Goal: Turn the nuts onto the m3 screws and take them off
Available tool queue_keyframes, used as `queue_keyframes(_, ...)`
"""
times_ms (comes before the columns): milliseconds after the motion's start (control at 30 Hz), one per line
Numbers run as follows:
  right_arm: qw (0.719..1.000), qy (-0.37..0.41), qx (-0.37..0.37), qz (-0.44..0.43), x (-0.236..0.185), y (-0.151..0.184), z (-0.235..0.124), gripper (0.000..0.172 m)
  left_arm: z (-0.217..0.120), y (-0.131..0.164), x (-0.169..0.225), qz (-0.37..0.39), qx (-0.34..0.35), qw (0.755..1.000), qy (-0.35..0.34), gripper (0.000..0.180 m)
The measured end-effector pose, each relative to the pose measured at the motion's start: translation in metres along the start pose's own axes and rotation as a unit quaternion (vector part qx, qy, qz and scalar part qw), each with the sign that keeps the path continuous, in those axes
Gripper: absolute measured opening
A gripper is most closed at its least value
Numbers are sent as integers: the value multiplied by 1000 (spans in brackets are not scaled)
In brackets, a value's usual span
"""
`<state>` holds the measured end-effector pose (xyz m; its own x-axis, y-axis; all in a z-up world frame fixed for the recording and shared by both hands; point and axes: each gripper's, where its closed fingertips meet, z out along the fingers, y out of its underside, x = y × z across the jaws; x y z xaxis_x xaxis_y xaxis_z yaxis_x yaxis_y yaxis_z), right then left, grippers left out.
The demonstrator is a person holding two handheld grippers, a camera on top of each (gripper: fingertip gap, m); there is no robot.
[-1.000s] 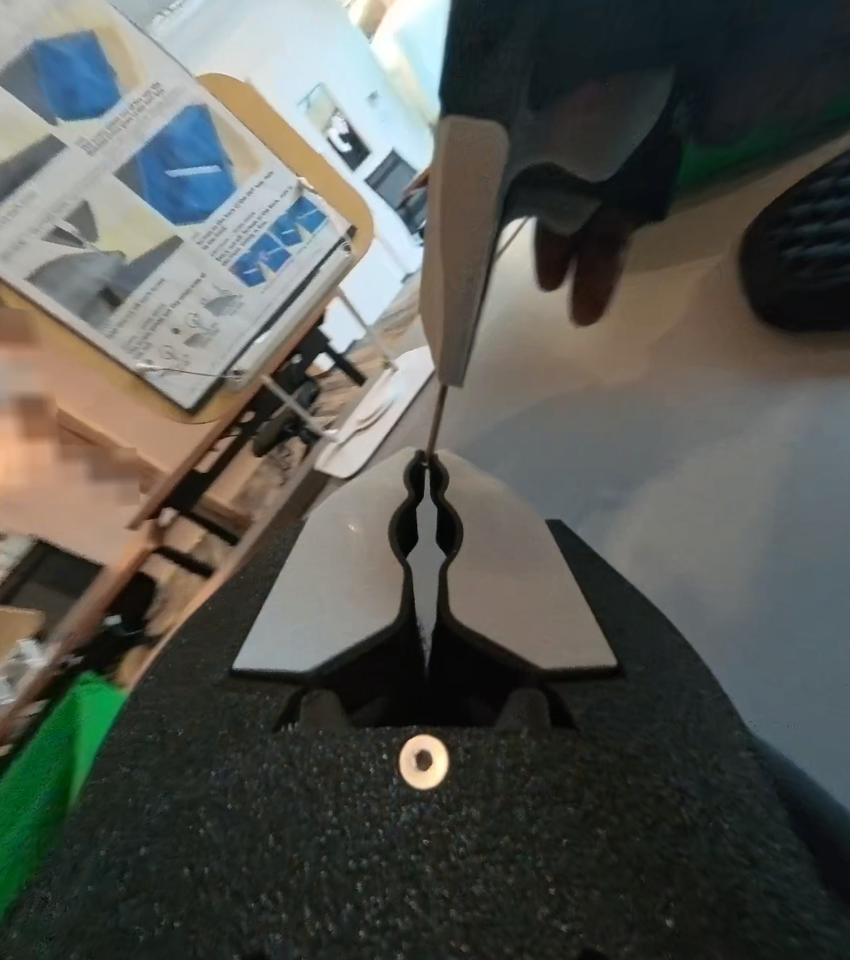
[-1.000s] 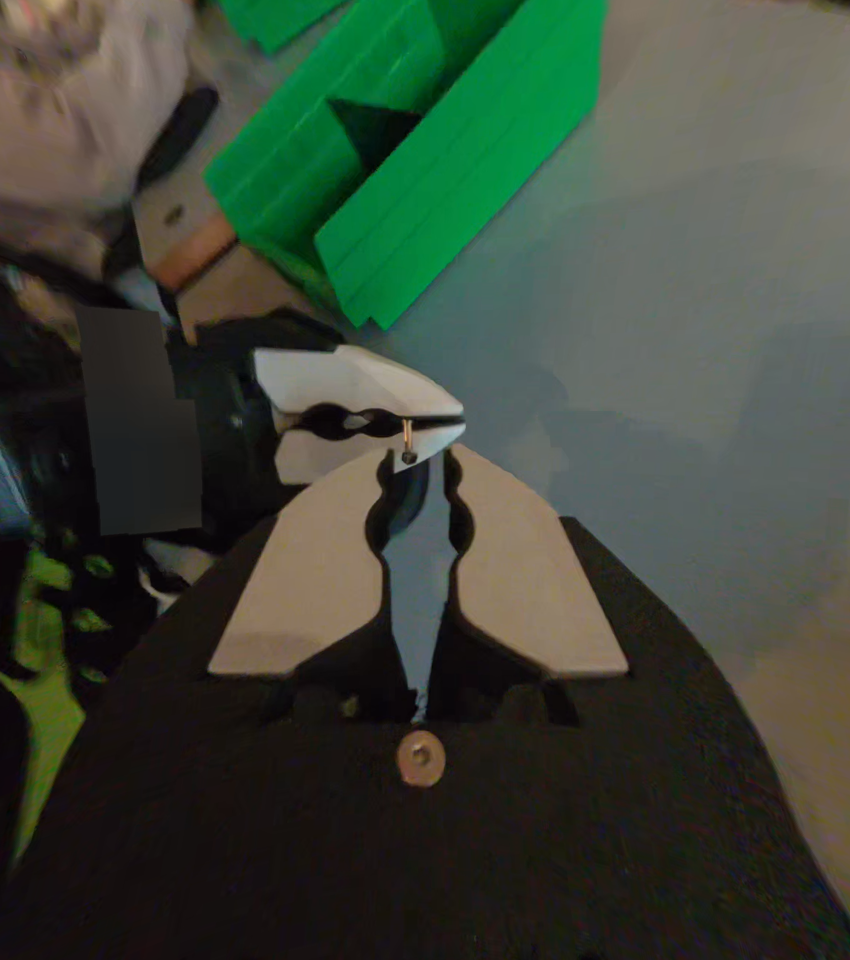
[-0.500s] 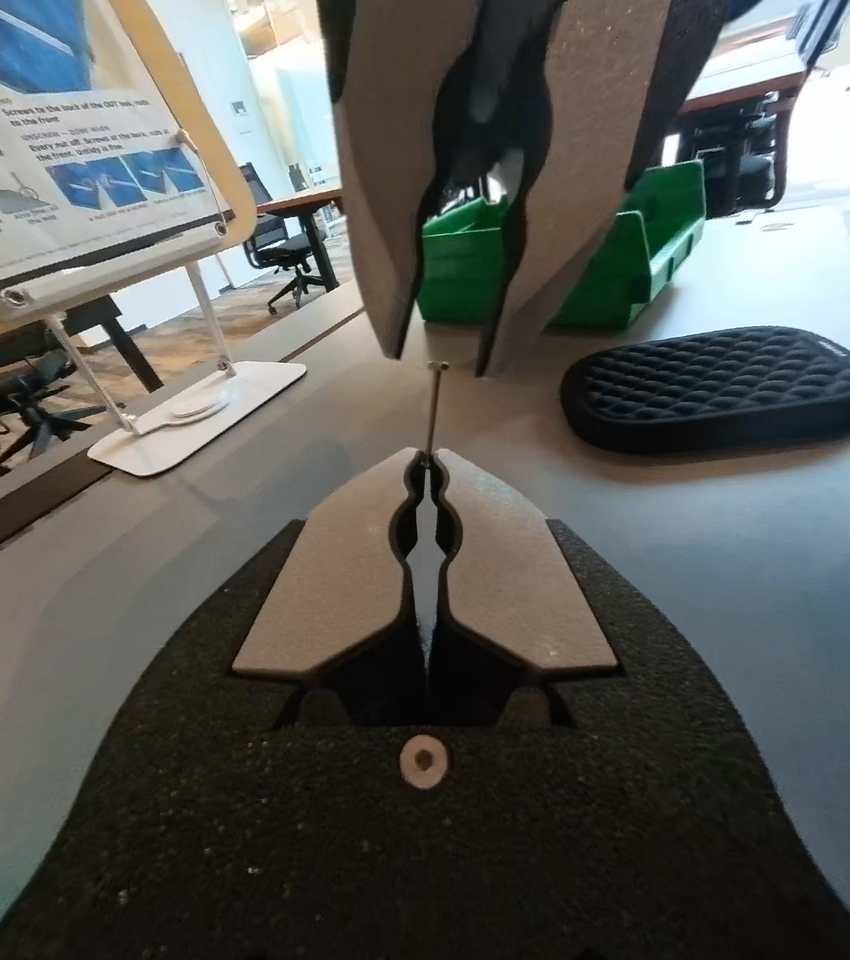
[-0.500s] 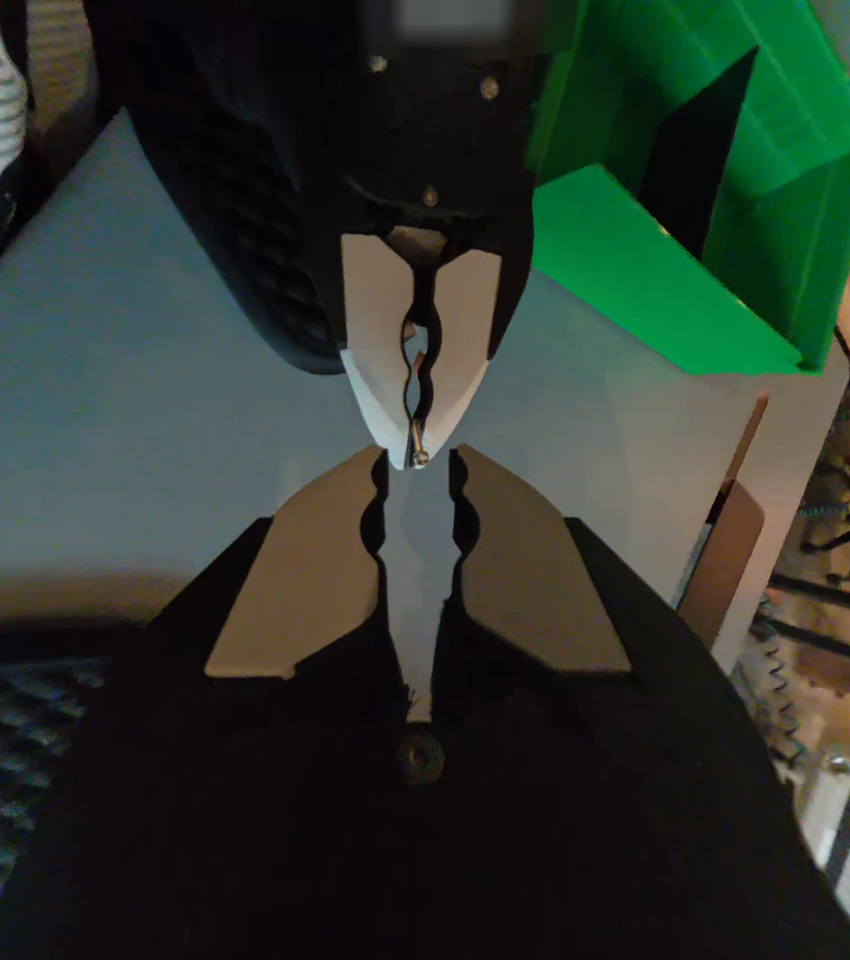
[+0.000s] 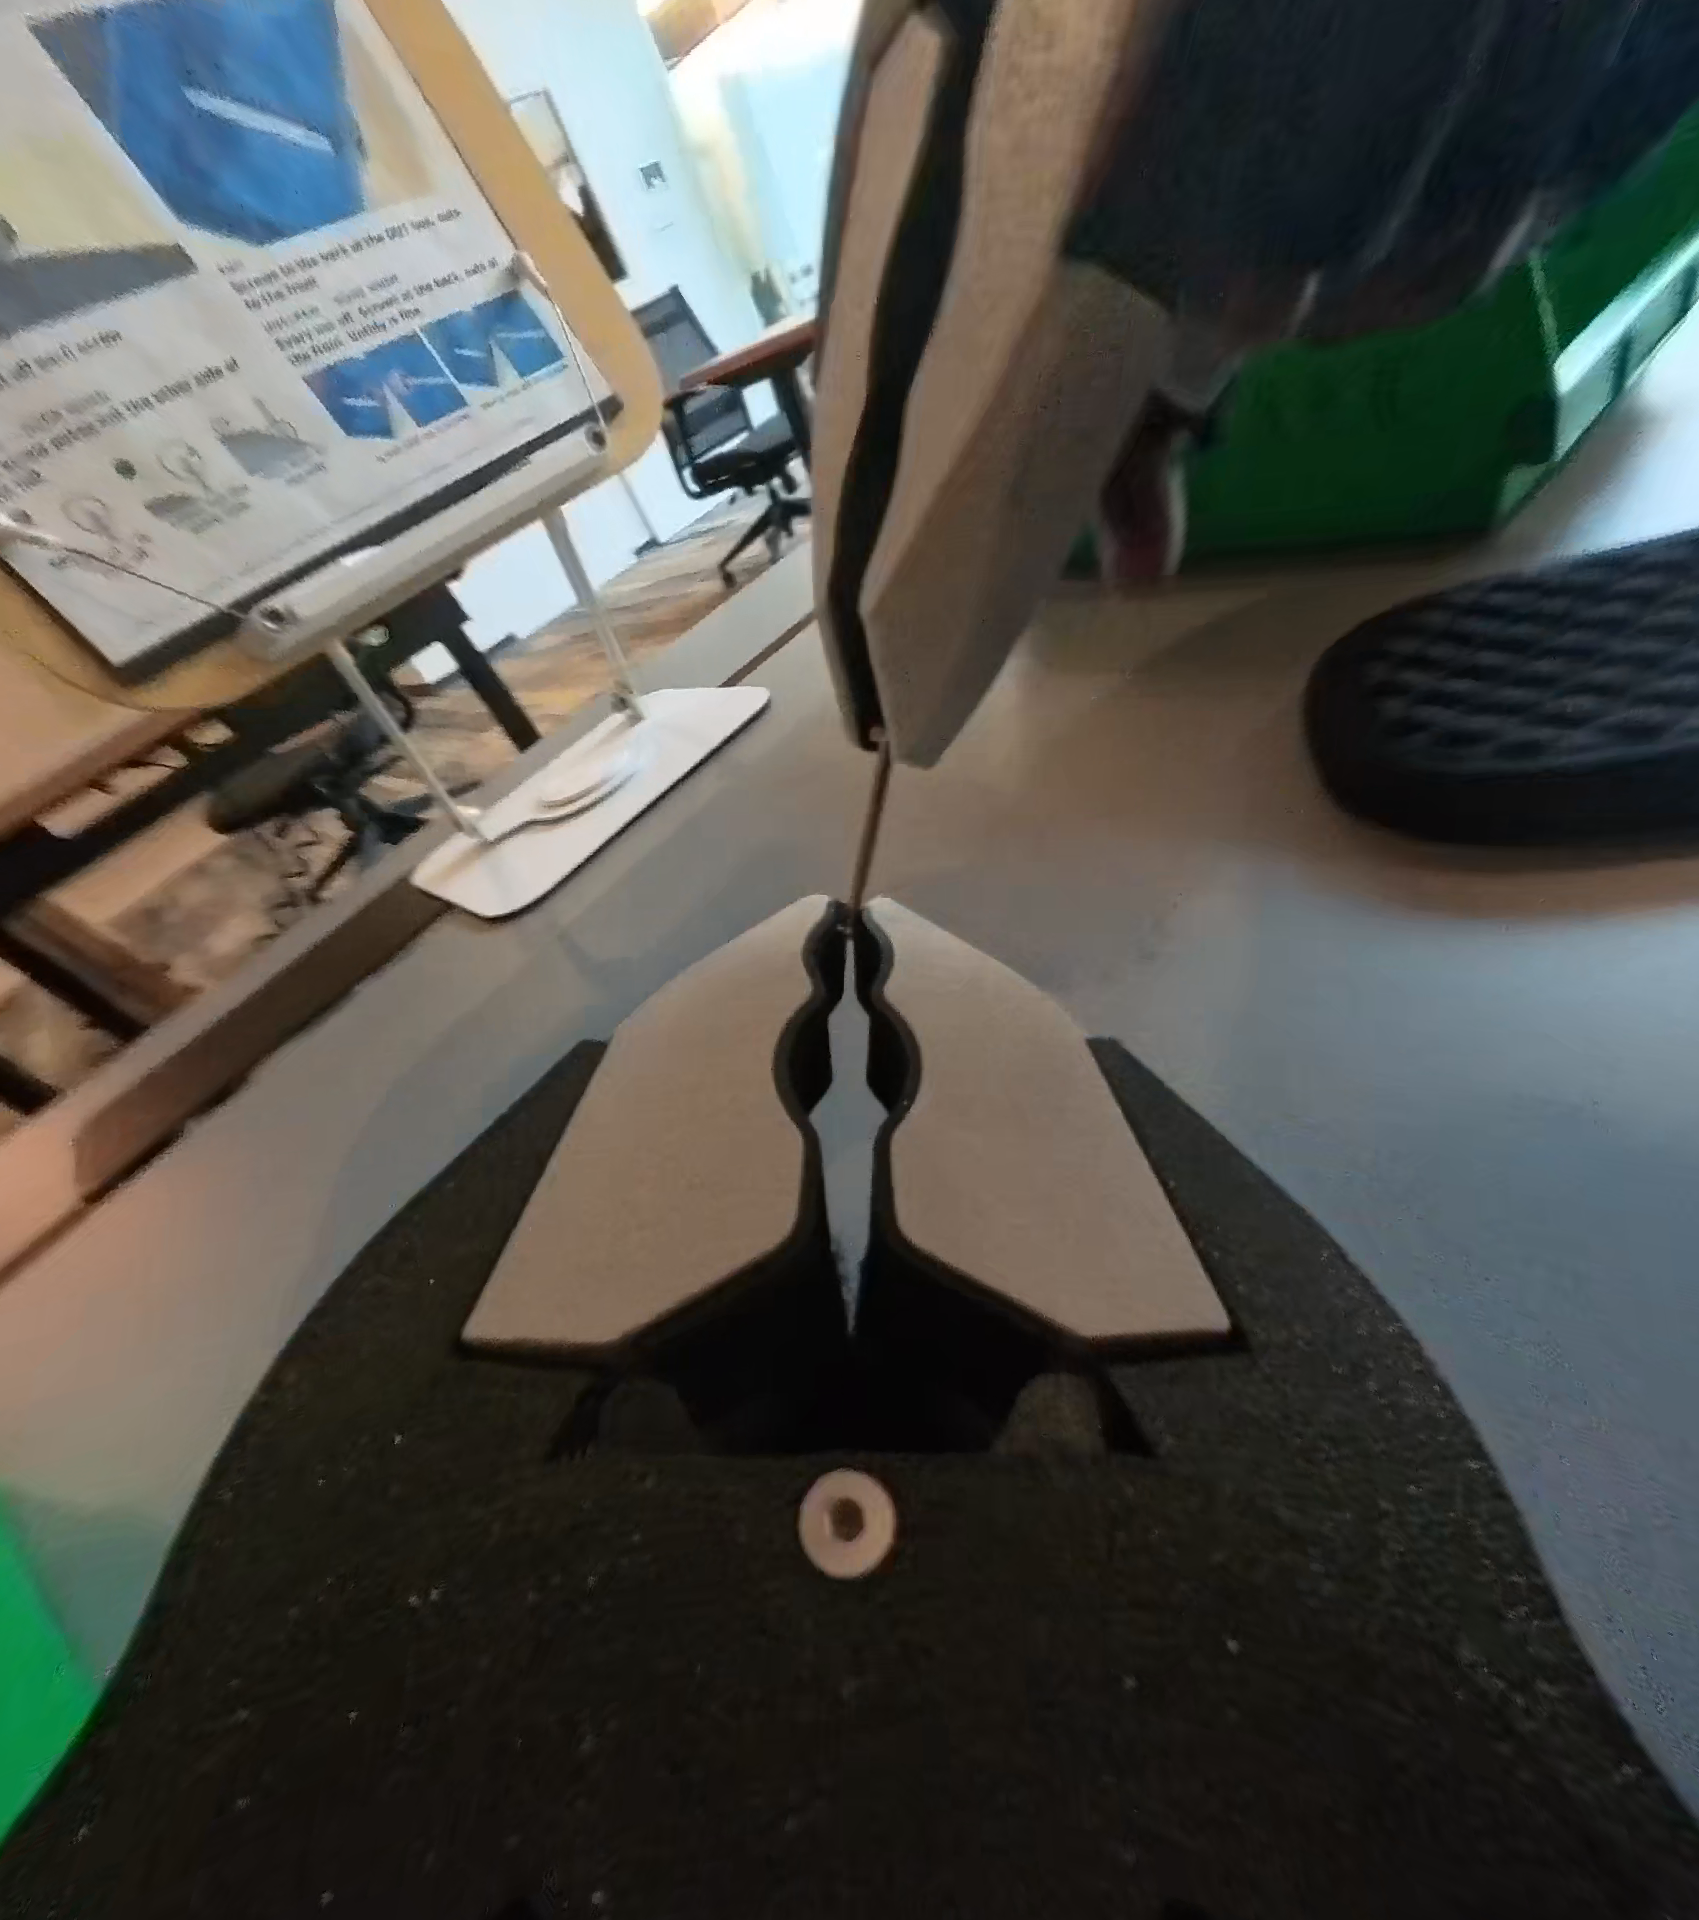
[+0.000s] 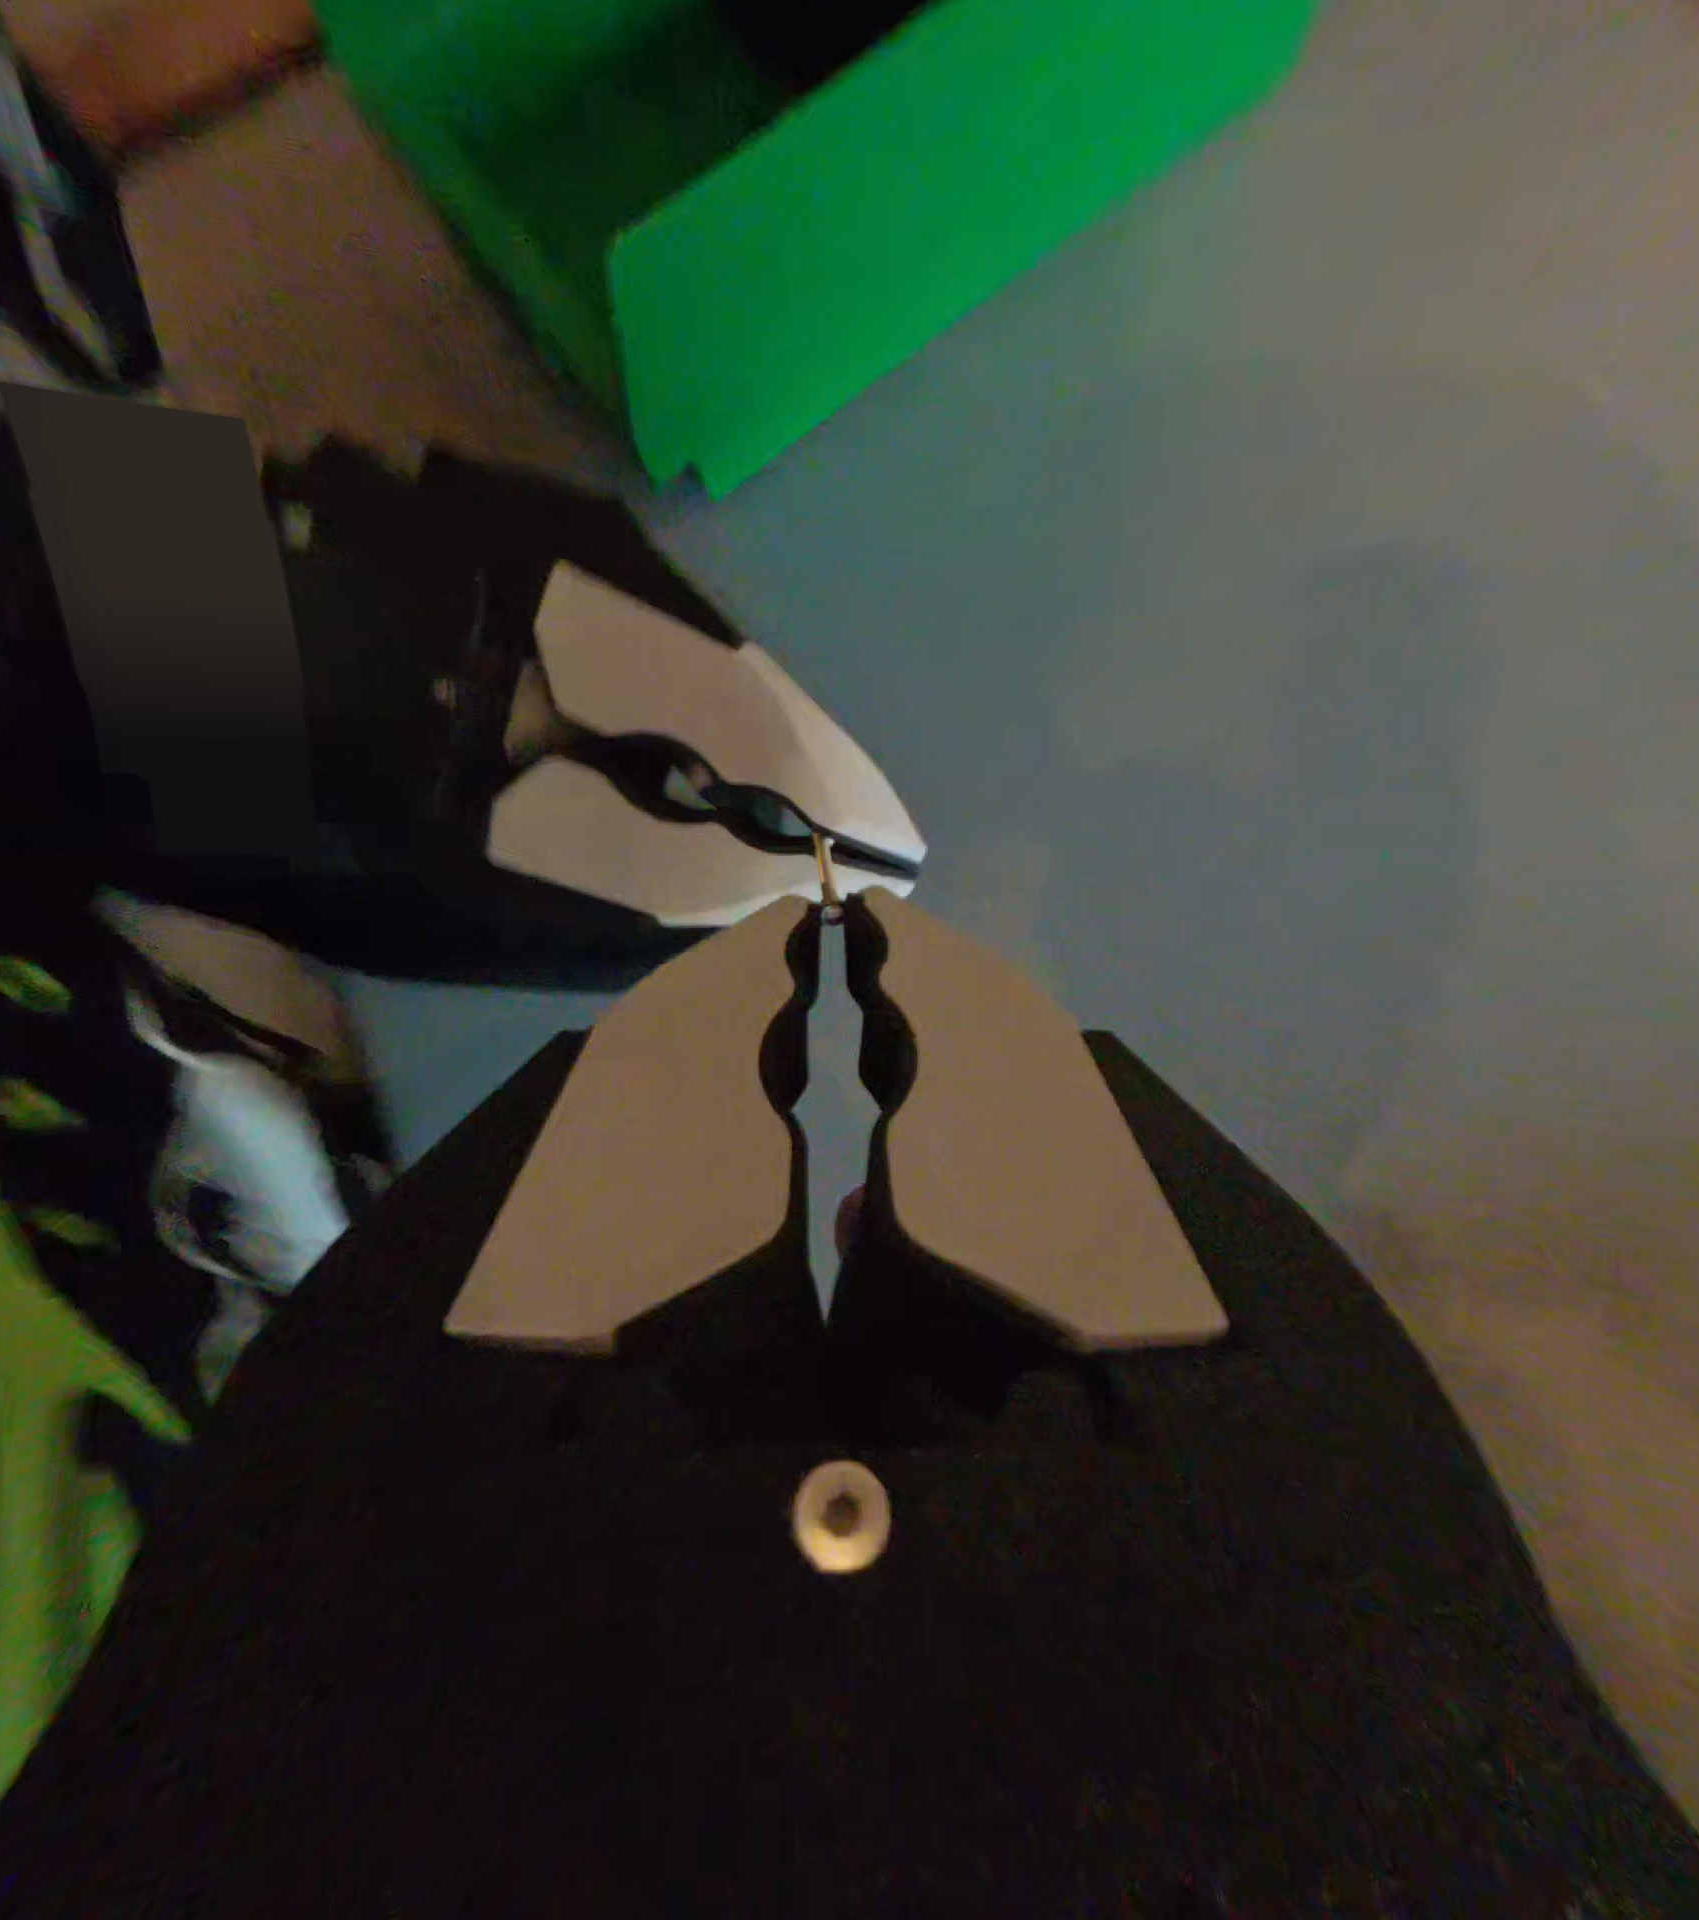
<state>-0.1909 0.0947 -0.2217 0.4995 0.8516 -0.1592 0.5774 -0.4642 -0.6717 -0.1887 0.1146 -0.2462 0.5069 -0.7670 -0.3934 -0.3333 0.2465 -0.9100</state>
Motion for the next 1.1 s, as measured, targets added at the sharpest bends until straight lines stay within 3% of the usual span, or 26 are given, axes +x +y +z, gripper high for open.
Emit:
queue_keyframes(67,994,-26,12,104,-1,3,-2,4,0,-2,4,20,4,1000,4,1)
queue_keyframes(233,1000,-6,-4,2,-4,5,-4,3,0,-2,9,32,5,999,14,1)
queue_keyframes(367,997,-30,-21,66,-7,5,-5,10,1,-3,10,54,6,999,5,1)
queue_keyframes(433,999,-39,1,-18,-9,-4,-11,18,0,-6,15,17,23,999,39,1)
queue_keyframes(500,984,-37,5,-176,-13,-10,-18,25,-1,-8,19,-12,36,997,74,1)
queue_keyframes(600,919,-46,-28,-391,-18,-4,-22,29,-3,-10,20,-45,49,992,104,1)
queue_keyframes(667,884,-55,-43,-462,-19,-3,-22,26,-4,-10,21,-63,52,989,120,1)
queue_keyframes(933,809,-99,-90,-573,-16,-2,-9,19,-7,-12,26,-90,61,980,167,1)
queue_keyframes(1000,796,-93,-92,-592,-15,-1,-5,5,-7,-11,28,-87,59,979,173,1)
queue_keyframes(1067,801,-84,-94,-585,-13,-2,-3,4,-7,-10,28,-90,57,979,174,1)
queue_keyframes(1100,820,-79,-92,-559,-12,-4,-3,4,-6,-10,26,-93,57,980,167,1)
